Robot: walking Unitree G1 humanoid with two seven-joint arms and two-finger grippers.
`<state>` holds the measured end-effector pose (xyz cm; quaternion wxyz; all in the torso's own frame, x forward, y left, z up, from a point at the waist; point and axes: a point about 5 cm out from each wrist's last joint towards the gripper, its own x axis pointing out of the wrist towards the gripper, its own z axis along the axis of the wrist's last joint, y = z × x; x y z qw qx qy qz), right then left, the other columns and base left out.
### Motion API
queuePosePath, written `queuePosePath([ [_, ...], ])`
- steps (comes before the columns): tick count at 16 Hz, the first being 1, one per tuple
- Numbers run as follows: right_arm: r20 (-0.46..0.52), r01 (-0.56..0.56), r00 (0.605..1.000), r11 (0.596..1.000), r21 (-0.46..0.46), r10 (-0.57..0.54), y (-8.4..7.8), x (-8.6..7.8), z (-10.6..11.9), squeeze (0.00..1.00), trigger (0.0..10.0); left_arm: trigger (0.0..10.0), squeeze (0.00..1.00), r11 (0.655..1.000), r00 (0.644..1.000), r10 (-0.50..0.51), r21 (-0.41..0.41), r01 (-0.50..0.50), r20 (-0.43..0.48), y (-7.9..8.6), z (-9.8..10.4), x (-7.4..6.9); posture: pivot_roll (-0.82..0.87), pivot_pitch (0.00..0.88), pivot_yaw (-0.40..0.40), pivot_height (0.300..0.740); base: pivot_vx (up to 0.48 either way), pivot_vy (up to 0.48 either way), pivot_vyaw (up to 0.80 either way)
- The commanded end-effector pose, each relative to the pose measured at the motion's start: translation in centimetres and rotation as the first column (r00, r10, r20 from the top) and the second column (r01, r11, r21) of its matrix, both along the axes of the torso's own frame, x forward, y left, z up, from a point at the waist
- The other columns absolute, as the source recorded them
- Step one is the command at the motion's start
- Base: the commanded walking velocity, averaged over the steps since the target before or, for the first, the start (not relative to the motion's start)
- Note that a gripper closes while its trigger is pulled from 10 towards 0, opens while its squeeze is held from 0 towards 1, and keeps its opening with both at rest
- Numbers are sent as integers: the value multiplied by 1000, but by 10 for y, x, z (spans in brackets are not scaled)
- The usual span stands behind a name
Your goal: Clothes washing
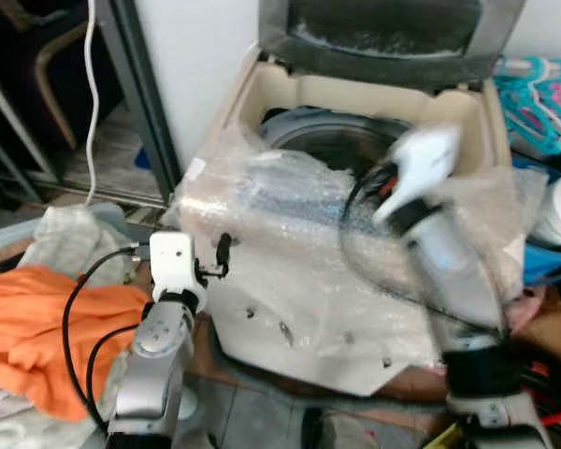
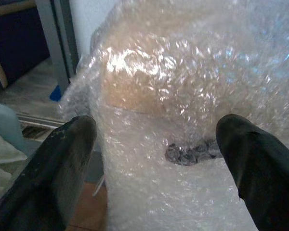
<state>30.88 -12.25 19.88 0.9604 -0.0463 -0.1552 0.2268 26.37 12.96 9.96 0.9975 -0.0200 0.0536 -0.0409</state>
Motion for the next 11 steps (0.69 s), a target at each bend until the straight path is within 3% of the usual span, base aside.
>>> queuePosePath([
  [1, 58, -27, 998, 1000, 15, 26, 7, -6, 16, 1000, 10000, 10000, 0, 1000, 1000, 7, 25, -7, 10, 1, 1, 1, -44, 34, -10, 740, 0, 480, 0],
  [5, 104, 56, 993, 998, 37, -59, 9, -12, 18, 1000, 10000, 10000, 0, 999, 999, 6, 54, -8, 33, -2, 6, 1, -36, 40, -6, 740, 0, 480, 0],
  [8, 81, 129, 987, 988, 86, -136, 6, -10, 18, 1000, 10000, 10000, 0, 998, 999, 6, 59, -8, 36, -2, 7, 2, -42, 39, -2, 740, 0, 480, 0],
  [11, 20, 133, 990, 986, 105, -136, 12, -17, 5, 1000, 10000, 10000, 0, 998, 999, 5, 62, -7, 42, -5, 8, 3, -45, 40, -1, 740, 0, 480, 0],
])
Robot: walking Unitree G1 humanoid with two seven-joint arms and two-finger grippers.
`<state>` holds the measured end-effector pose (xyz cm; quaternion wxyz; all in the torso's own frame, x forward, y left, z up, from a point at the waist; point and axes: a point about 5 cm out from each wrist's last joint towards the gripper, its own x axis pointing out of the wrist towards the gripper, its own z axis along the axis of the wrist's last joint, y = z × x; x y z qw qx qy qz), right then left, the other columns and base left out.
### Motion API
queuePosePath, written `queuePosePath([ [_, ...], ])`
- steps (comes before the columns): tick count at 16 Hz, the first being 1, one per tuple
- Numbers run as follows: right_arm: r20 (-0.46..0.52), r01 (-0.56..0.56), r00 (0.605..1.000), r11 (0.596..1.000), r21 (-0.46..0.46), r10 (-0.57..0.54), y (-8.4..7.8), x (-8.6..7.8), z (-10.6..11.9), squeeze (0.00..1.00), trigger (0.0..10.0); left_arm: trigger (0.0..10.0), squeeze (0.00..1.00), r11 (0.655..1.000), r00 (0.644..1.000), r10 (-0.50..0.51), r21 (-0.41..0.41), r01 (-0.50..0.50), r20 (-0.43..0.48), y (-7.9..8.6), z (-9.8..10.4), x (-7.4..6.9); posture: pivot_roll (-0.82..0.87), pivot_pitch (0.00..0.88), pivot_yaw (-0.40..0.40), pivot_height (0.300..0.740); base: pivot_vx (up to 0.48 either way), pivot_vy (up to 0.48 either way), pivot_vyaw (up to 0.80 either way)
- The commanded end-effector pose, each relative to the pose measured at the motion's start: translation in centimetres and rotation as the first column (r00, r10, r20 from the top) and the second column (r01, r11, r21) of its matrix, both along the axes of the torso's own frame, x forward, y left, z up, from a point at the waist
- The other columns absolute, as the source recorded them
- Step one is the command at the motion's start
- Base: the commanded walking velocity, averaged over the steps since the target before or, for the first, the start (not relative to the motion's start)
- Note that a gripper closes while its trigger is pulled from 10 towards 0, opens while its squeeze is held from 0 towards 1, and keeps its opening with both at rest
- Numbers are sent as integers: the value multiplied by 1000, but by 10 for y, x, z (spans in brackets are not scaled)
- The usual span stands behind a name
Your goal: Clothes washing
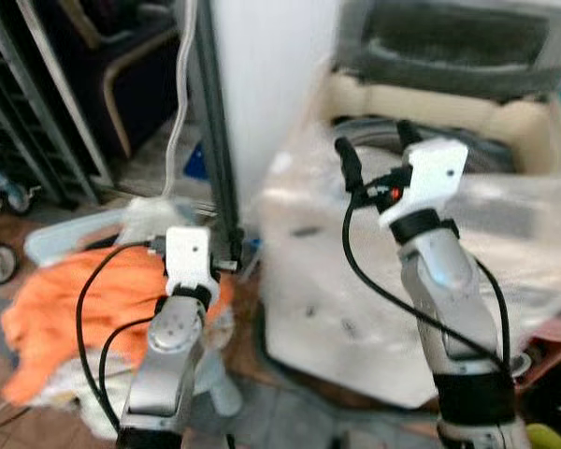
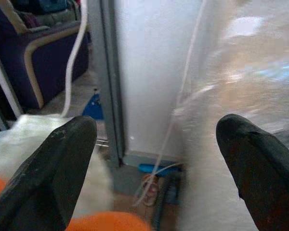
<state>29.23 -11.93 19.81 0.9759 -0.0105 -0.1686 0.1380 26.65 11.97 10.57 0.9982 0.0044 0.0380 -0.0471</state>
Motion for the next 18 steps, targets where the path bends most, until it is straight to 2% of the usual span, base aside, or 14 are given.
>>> queuePosePath([
  [1, 3, -36, 999, 999, -6, 36, 11, -3, 3, 1000, 10000, 10000, 0, 999, 1000, 26, 18, -26, 7, 5, 2, 1, -44, 40, -2, 740, 0, 480, 0],
  [2, -32, -46, 998, 999, -11, 45, 14, -3, -2, 1000, 10000, 10000, 0, 999, 999, 36, 19, -36, 5, 7, 2, 1, -43, 42, -2, 740, 0, 480, 0],
  [3, -62, -46, 997, 999, -7, 46, 14, -4, -7, 706, 10000, 10000, 0, 999, 999, 41, 25, -42, 1, 8, 1, 0, -41, 43, -1, 740, 0, 480, 0],
  [4, -79, -18, 997, 1000, -15, 17, 10, -3, -11, 0, 10000, 10000, 0, 999, 999, 45, 21, -45, 6, 9, 1, 0, -41, 44, 0, 740, 0, 356, 0],
  [6, -134, 64, 989, 998, -5, -64, -2, 2, -20, 0, 10000, 10000, 0, 997, 998, 63, 33, -64, 16, 12, 3, 0, -36, 44, 1, 740, 0, 176, 0],
  [9, -167, 124, 977, 989, -82, -136, -4, 5, -30, 0, 10000, 10000, 0, 996, 997, 76, 36, -77, 26, 15, 4, 0, -32, 46, 3, 740, 0, 0, 0],
  [11, -341, 102, 938, 990, 97, -63, 1, 5, -47, 0, 10000, 10000, 0, 994, 995, 93, 47, -95, 46, 18, 6, -1, -27, 46, 4, 740, 0, 0, 0],
  [12, -376, 121, 925, 982, 145, -58, 5, 4, -51, 0, 10000, 10000, 0, 993, 993, 104, 53, -107, 49, 21, 5, -2, -26, 47, 6, 740, 0, 0, 0],
  [13, -403, 166, 906, 984, 60, -128, 3, 3, -59, 0, 10000, 10000, 0, 989, 990, 133, 53, -135, 40, 24, 4, -3, -27, 47, 4, 740, 0, 0, 0],
  [14, -476, 68, 880, 989, 129, 2, 8, -1, -68, 0, 10000, 10000, 0, 986, 987, 153, 64, -155, 40, 27, 3, -3, -27, 48, 3, 740, 0, 0, 0],
  [15, -430, 66, 903, 987, 145, 3, 5, -2, -65, 0, 10000, 10000, 0, 985, 987, 153, 72, -157, 47, 27, 4, -3, -21, 49, 2, 740, 0, 0, 0],
  [16, -365, 27, 931, 997, 68, -1, 5, -3, -62, 0, 10000, 10000, 0, 983, 985, 172, 61, -174, 27, 28, 3, -4, -17, 51, 2, 740, 0, 0, 688],
  [17, -346, 8, 938, 999, 35, 5, 6, -3, -61, 0, 10000, 10000, 0, 982, 983, 184, 46, -184, 12, 29, 3, -4, -15, 52, 4, 740, 0, 0, 688],
  [18, -364, 3, 931, 999, 47, 14, 6, -2, -65, 0, 10000, 10000, 0, 985, 985, 171, 37, -171, 11, 30, 2, -6, -12, 52, 3, 740, 0, 0, 681],
])
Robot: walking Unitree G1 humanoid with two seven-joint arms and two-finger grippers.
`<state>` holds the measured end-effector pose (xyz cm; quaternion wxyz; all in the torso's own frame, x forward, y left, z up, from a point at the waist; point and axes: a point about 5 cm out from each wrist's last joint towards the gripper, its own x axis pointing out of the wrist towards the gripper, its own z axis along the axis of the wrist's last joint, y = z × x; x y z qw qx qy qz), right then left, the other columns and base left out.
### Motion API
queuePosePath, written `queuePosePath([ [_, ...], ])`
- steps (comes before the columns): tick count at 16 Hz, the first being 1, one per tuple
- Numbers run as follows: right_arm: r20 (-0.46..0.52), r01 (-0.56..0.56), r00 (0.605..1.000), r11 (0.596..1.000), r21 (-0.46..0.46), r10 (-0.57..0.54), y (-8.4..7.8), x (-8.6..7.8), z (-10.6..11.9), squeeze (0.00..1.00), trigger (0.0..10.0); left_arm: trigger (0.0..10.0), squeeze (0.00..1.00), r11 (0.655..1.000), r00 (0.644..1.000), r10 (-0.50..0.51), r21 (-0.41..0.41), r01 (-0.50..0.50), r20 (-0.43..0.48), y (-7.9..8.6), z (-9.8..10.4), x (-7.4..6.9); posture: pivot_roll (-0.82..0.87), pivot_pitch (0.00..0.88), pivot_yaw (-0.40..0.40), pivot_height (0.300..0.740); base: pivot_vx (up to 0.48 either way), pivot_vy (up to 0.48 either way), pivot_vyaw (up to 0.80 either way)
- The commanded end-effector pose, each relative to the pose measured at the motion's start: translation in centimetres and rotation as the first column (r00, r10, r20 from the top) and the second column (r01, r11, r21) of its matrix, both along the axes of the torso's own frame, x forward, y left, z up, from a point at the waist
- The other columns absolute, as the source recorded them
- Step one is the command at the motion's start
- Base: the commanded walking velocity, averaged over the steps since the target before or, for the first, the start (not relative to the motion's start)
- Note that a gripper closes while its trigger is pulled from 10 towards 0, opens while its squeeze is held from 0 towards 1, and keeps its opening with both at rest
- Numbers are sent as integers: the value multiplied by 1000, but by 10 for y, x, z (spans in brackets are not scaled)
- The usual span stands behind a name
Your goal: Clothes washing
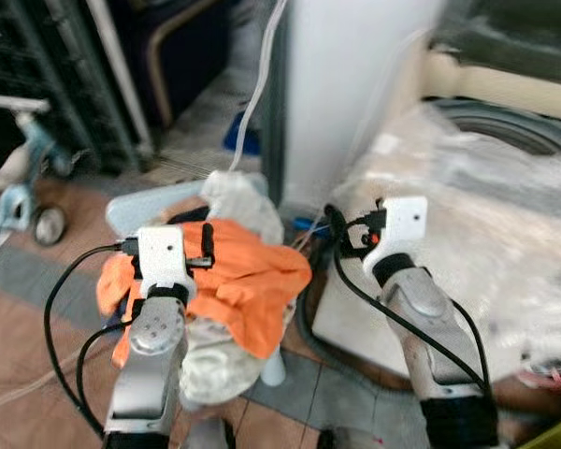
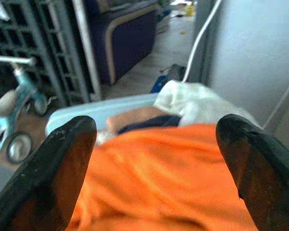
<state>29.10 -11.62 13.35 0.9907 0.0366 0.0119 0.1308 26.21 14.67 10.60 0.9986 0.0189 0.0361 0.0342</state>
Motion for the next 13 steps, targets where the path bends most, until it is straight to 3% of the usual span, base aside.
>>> queuePosePath([
  [1, -31, -41, 999, 999, -4, 41, 5, 0, -8, 0, 10000, 10000, 0, 1000, 1000, -7, -6, 7, 11, 3, 1, -3, -10, 52, 3, 740, 0, 0, 725],
  [10, 7, -116, 993, 992, -48, 116, 22, 10, -15, 0, 10000, 10000, 0, 1000, 1000, -9, -15, 10, 5, 4, 4, 0, 9, 52, -1, 740, 0, 0, 794],
  [12, 1, -96, 995, 995, -20, 96, 21, 11, -17, 0, 10000, 10000, 0, 1000, 1000, -16, -4, 16, 7, 3, 2, -2, 8, 54, 1, 740, 0, 0, 800],
  [13, -44, -62, 997, 997, 47, 64, 18, 12, -20, 0, 10000, 10000, 0, 1000, 1000, -19, -3, 19, 3, 3, 1, -4, 6, 55, 1, 740, 0, 0, 0],
])
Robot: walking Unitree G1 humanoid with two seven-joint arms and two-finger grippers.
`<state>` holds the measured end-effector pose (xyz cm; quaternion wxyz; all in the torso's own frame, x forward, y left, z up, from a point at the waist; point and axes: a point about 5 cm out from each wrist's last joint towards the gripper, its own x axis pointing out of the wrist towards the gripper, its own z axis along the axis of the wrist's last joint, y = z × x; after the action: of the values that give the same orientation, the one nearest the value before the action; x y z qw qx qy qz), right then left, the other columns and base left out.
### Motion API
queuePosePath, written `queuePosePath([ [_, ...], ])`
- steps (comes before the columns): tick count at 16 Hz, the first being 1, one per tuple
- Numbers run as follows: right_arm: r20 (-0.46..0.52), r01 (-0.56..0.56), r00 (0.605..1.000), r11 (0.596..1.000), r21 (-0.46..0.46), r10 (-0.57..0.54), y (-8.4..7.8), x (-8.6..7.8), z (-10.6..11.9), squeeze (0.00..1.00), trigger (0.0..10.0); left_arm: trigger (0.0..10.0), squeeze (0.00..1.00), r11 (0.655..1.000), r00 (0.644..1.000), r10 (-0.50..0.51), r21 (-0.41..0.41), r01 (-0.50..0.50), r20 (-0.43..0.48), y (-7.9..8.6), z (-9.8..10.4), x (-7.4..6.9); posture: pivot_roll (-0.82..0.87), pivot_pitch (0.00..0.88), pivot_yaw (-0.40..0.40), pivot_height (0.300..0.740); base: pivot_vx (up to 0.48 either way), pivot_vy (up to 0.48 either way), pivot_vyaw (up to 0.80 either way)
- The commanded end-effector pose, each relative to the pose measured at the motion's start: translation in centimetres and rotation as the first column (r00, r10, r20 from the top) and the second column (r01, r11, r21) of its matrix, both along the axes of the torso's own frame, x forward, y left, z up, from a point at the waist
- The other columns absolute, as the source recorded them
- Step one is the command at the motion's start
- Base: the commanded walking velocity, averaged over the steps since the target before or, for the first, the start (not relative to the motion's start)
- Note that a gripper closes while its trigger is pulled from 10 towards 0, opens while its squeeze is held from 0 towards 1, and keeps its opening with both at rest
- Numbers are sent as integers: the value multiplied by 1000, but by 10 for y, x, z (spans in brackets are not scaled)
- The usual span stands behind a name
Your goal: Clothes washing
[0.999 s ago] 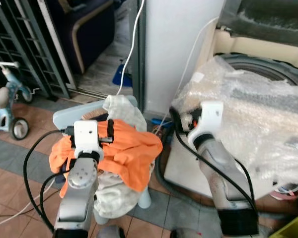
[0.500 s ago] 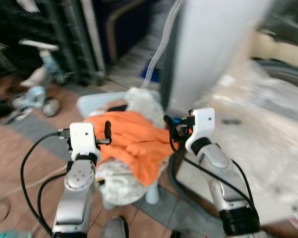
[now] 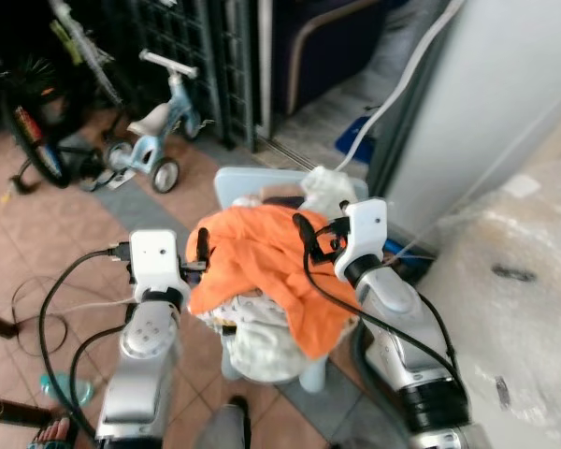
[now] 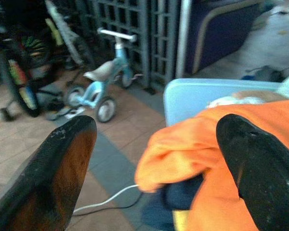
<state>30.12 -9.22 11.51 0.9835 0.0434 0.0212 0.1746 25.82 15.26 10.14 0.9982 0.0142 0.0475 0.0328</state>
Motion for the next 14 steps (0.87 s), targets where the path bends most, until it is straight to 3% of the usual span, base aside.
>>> queuePosePath([
  [1, 17, 23, 1000, 999, -44, -22, -5, 2, 0, 0, 10000, 10000, 0, 1000, 1000, -21, 0, 21, 21, -4, 5, 0, 5, 54, 0, 740, 0, 0, 0],
  [2, 7, 40, 999, 992, -117, -40, -4, 1, -6, 0, 10000, 10000, 0, 1000, 999, -28, -5, 28, 21, -5, 5, 1, 4, 54, -2, 740, 0, 0, 0],
  [3, -71, 28, 997, 994, -107, -36, -2, -1, -18, 0, 10000, 10000, 0, 999, 999, -37, -14, 37, 19, -6, 6, 1, 7, 57, -4, 740, 0, 0, 0],
  [5, -141, 33, 987, 964, -265, -73, -6, -1, -37, 0, 10000, 10000, 0, 999, 999, -46, -11, 46, 15, -7, 5, 0, 12, 61, -7, 740, 0, 0, 0],
  [6, -231, -53, 973, 960, -274, -12, -5, -5, -50, 0, 10000, 10000, 0, 999, 999, -47, -8, 47, 12, -7, 4, -2, 20, 63, -10, 740, 0, 0, 0],
  [7, -289, -86, 957, 968, -234, 15, -6, -8, -57, 0, 0, 10000, 0, 999, 999, -45, -2, 45, 9, -6, 4, -4, 25, 66, -12, 740, 0, 0, 0],
  [8, -325, -94, 945, 975, -202, 23, -6, -11, -61, 0, 0, 10000, 0, 999, 999, -40, 3, 40, 7, -4, 3, -5, 28, 68, -12, 740, 0, 0, 0],
  [9, -349, -105, 937, 964, -242, 15, -9, -12, -67, 0, 0, 10000, 0, 999, 999, -34, 13, 34, 6, -2, 3, -6, 29, 68, -14, 740, 0, 0, 0],
  [14, -322, -79, 947, 971, -228, 2, -10, -1, -59, 0, 0, 10000, 0, 999, 999, -35, 24, 35, 14, -3, 5, -2, 24, 73, -7, 740, 0, 0, 0],
])
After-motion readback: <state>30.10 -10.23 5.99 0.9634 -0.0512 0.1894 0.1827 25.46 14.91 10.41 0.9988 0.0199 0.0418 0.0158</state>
